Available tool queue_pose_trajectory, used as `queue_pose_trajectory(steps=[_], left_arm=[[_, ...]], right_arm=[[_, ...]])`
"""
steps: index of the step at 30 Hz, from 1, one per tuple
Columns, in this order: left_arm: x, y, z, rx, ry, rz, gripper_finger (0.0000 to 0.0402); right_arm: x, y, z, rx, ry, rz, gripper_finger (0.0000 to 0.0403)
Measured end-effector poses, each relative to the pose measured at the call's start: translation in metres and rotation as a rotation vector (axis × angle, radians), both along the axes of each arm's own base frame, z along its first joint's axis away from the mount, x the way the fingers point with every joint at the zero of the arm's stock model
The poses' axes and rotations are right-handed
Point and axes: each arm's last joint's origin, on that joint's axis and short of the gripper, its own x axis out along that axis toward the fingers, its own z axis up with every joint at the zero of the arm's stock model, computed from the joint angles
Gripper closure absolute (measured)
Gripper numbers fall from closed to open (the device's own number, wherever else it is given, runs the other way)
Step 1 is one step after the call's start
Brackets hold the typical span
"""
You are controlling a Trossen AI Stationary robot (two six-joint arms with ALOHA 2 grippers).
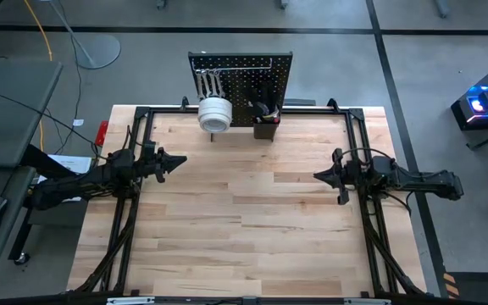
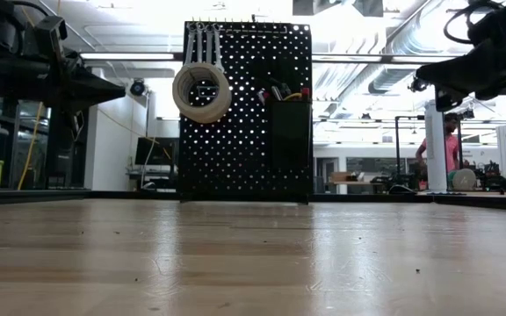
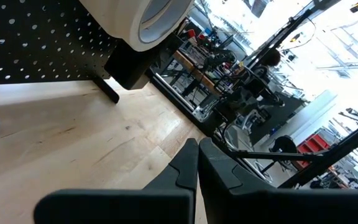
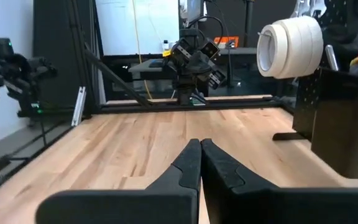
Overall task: Hang tools onto peg board
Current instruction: Return to Home Position
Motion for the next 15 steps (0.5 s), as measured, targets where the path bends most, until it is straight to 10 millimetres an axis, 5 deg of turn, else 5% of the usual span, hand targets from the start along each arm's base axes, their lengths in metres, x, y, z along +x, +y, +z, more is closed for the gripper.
queue_pose_trajectory(steps=[15], left_arm=[[0.0000,0.0000,0.0001,0.000,0.000,-0.001,0.0401]], right_arm=[[0.0009,-0.0001,-0.0011,0.022,0.013,0.000,0.0403]])
